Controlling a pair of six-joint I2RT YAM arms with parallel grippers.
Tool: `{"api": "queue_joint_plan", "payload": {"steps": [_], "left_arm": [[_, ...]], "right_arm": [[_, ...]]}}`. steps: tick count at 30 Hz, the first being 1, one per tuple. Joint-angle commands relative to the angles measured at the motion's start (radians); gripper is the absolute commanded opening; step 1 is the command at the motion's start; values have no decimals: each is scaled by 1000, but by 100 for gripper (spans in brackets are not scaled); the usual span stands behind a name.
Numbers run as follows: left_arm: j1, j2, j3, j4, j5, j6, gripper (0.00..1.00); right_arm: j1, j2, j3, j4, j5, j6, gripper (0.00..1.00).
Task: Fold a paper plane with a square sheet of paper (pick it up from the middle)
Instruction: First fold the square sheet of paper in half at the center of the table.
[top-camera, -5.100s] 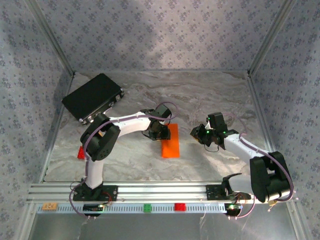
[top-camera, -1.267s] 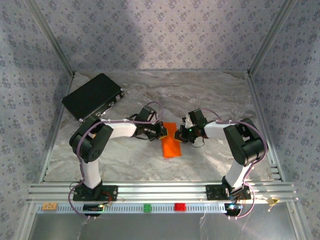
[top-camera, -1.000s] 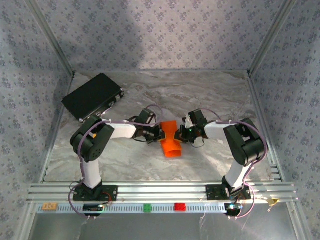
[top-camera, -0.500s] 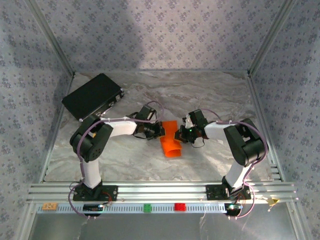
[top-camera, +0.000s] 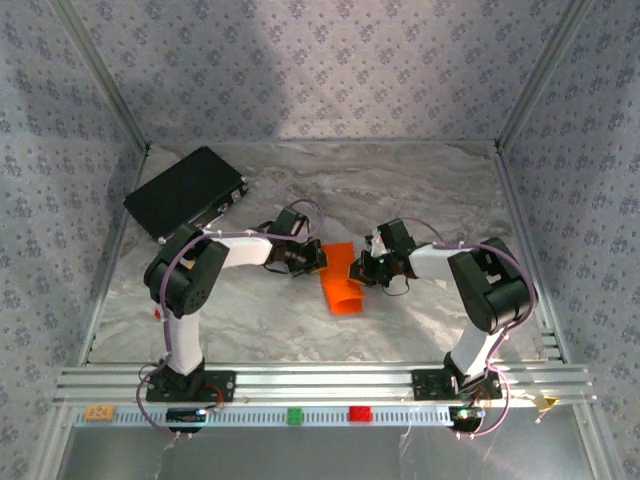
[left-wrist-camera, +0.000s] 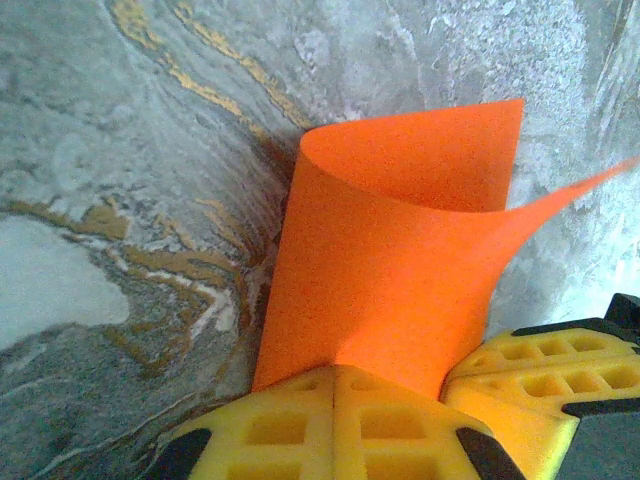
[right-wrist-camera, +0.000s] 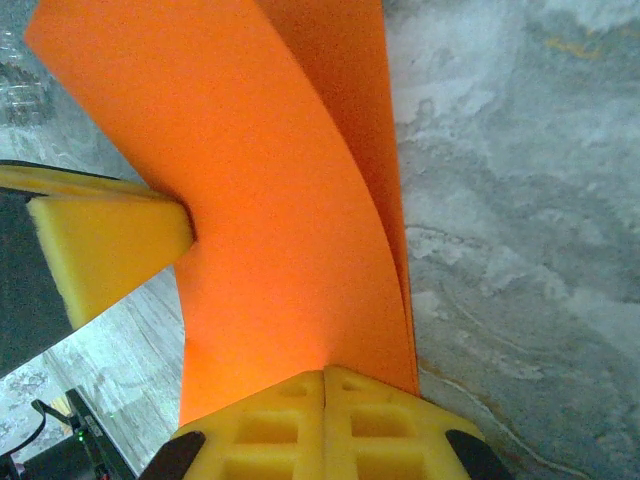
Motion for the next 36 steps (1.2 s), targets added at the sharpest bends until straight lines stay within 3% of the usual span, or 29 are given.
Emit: {"api": "queue_joint_plan", "payload": {"steps": [1, 15, 36], "left_arm": [[12, 8, 27, -80, -32, 30, 0], [23, 63, 106, -78, 45, 61, 0], [98, 138, 207, -148, -108, -22, 0]], "right_arm": [[-9, 22, -45, -127, 114, 4, 0], [-11, 25, -41, -129, 114, 5, 0], [-8, 9, -54, -138, 120, 5, 0]]}}
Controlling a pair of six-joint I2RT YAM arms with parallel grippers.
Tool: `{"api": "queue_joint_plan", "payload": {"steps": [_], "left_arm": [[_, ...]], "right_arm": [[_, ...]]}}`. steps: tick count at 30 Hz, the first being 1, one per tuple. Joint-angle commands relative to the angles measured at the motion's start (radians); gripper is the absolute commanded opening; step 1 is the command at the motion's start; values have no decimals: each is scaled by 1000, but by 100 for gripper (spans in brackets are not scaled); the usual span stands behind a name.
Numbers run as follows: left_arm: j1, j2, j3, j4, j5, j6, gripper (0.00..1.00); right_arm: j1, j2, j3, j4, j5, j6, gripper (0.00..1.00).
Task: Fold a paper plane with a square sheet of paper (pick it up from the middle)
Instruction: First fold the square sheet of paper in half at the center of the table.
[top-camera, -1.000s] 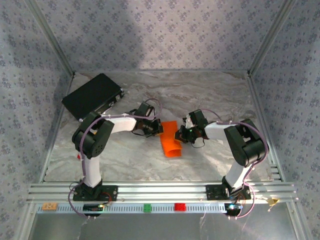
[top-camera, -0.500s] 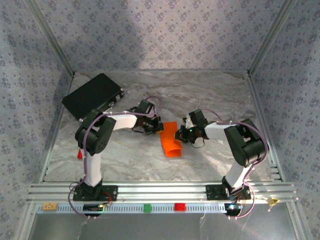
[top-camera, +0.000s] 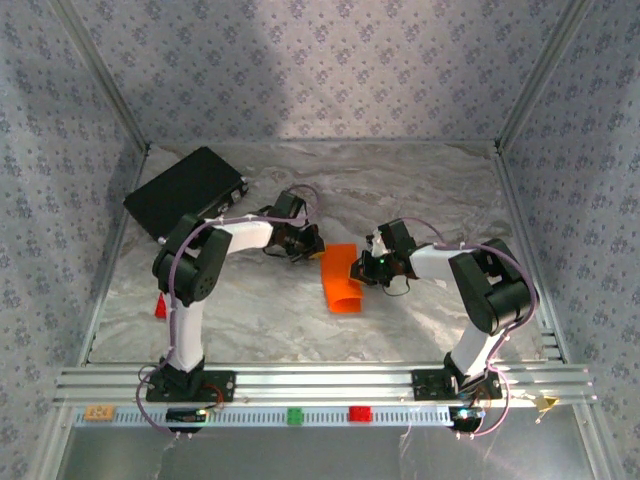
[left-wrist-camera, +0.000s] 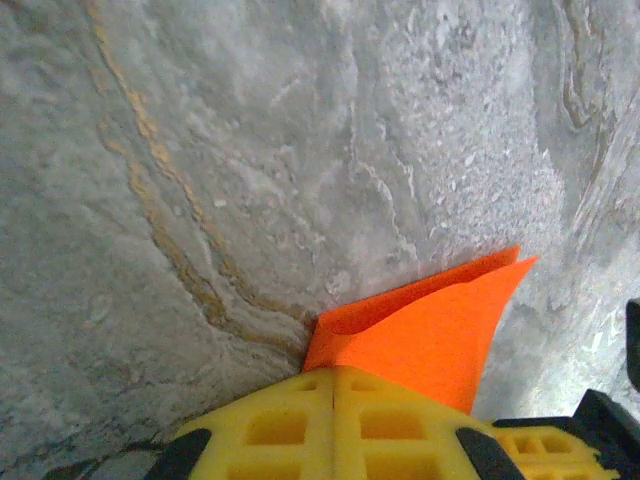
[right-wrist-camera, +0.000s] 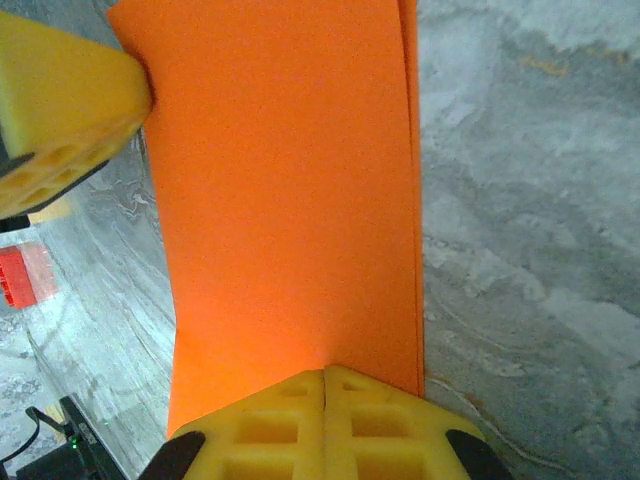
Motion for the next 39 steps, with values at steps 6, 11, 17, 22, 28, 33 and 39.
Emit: {"api": "queue_joint_plan", "payload": {"steps": [6, 11, 17, 22, 28, 33, 39], "left_arm": [[28, 43, 49, -51, -126, -44, 0], [30, 52, 71, -62, -144, -70, 0], [30, 58, 94, -56, -131, -86, 0], [30, 0, 68, -61, -170, -74, 0], [24, -77, 14, -9, -141, -54, 0], [11, -104, -33, 70, -70, -43, 0], [-10, -54, -26, 135, 48, -23, 0]], "right_arm": [[-8, 18, -49, -140, 103, 2, 0], [-7, 17, -51, -139, 104, 2, 0], [-6, 18, -52, -137, 103, 2, 0], [-5, 16, -48, -136, 104, 4, 0], [-5, 13, -47, -140, 109, 6, 0], [-5, 15, -45, -140, 109, 7, 0], [-5, 19, -41, -143, 112, 8, 0]]}}
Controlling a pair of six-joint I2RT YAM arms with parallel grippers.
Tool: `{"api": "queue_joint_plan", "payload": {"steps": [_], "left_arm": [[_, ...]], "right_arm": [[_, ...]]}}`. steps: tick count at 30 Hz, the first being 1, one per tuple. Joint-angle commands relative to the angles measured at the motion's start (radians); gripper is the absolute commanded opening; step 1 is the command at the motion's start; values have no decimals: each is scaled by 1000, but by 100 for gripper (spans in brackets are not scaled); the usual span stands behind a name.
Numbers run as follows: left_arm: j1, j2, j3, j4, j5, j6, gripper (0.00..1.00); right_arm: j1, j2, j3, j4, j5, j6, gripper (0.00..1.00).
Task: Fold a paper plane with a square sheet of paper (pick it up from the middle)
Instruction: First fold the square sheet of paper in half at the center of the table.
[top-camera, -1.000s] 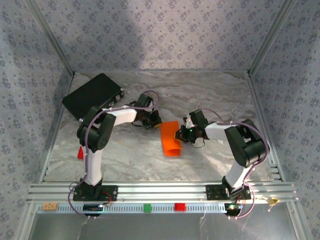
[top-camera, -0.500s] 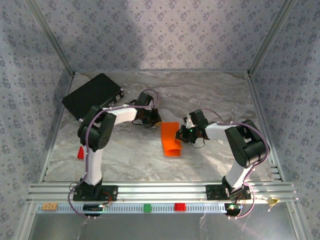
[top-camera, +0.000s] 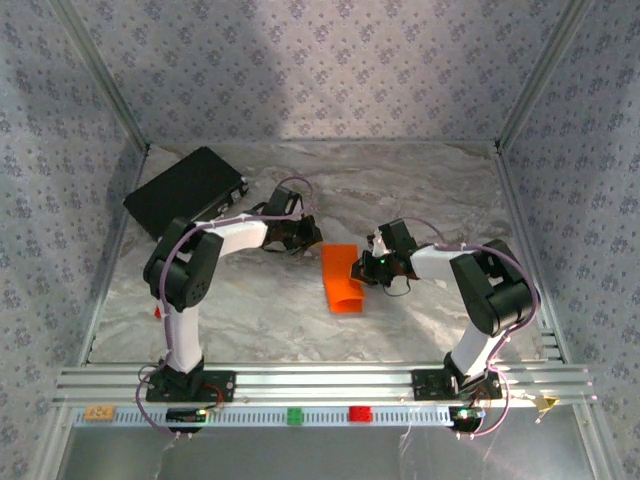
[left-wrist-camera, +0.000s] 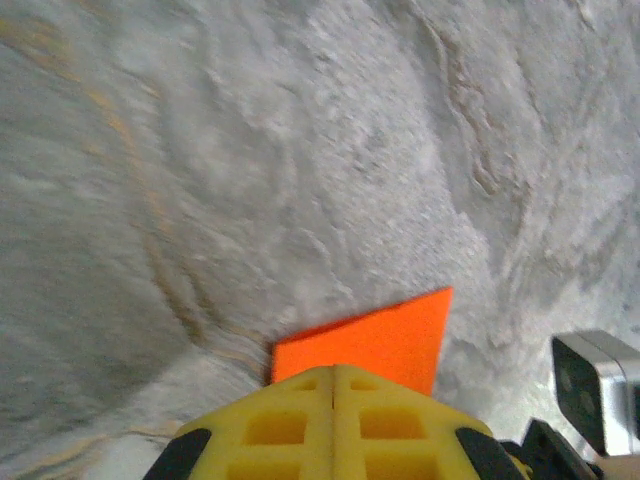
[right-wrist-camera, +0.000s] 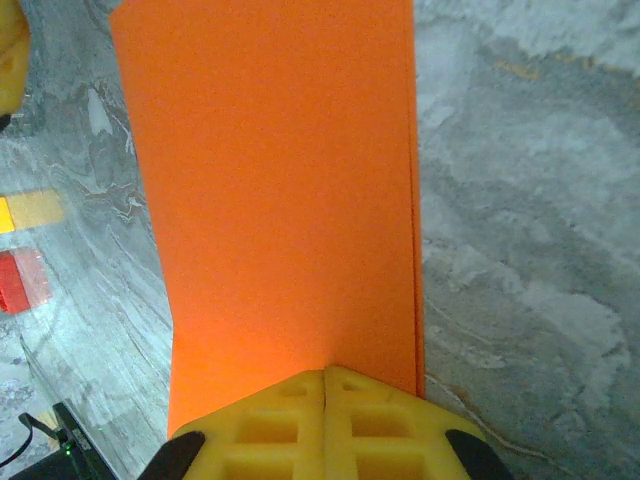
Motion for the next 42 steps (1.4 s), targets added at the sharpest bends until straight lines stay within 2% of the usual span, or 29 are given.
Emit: {"api": "queue_joint_plan", "payload": {"steps": [1, 10, 18, 27, 31, 35, 42], "left_arm": [[-17, 32, 15, 59, 101, 31, 0], [-19, 107, 50, 21, 69, 37, 0], [14, 115, 65, -58, -39, 28, 0], [15, -15, 69, -128, -40, 37, 0], [-15, -97, 9, -114, -30, 27, 0], [-77, -147, -55, -94, 29, 14, 0], [-155, -193, -215, 59, 108, -71, 0]], "right_arm": [[-5, 29, -36, -140, 96, 8, 0], [-5, 25, -44, -138, 99, 10, 0], [-2, 24, -52, -130, 103, 21, 0], [6, 17, -51, -124, 109, 33, 0], [7, 7, -50, -130, 114, 33, 0], [6, 0, -46, -141, 119, 31, 0], [6, -9, -44, -143, 118, 30, 0]]}}
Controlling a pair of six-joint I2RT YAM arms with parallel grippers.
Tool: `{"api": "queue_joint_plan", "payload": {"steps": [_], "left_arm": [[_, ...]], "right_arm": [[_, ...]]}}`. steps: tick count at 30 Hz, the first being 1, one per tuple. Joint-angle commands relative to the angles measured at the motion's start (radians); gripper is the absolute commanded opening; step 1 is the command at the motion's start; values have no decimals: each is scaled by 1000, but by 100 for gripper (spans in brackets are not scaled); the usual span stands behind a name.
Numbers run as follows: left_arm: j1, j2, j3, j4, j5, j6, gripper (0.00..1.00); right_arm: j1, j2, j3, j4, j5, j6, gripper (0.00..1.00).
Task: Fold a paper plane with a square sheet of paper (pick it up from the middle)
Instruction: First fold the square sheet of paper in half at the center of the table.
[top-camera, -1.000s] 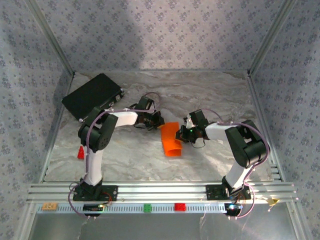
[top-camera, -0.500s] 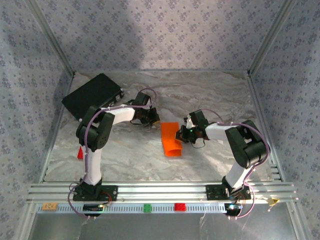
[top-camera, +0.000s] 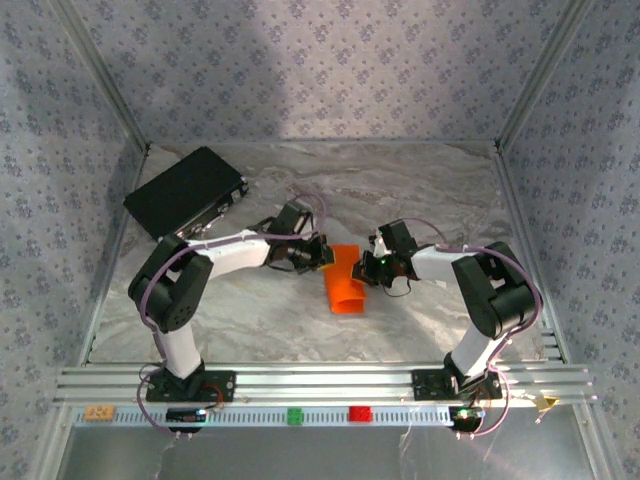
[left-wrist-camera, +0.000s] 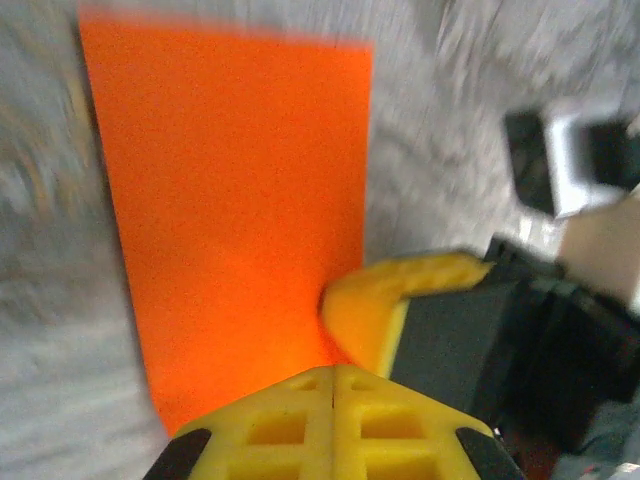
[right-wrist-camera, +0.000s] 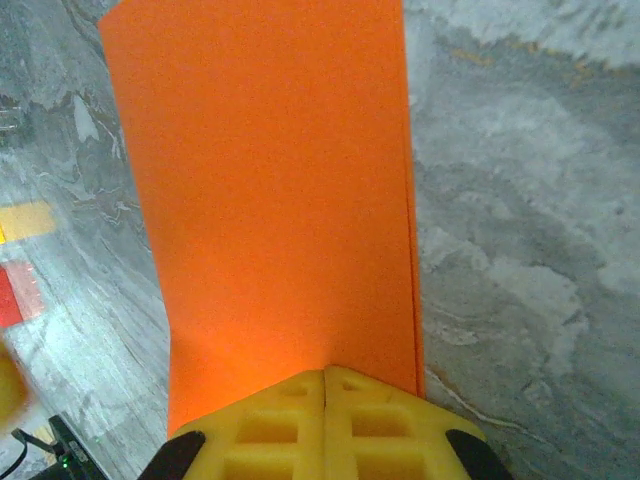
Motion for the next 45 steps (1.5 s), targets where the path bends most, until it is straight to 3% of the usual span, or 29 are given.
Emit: {"api": "queue_joint_plan", "payload": {"steps": [1, 20, 36, 45], "left_arm": [[-20, -28, -63, 94, 53, -57, 0], [-40, 35, -92, 192, 103, -87, 0], [-39, 85, -137, -8, 23, 93, 0], [-40, -33, -117, 3, 21, 57, 0]], "right_arm": [[1, 11, -41, -121, 89, 5, 0], [6, 23, -43, -114, 90, 7, 0], [6, 24, -58, -108, 96, 10, 0], [6, 22, -54, -114, 99, 9, 0]]}}
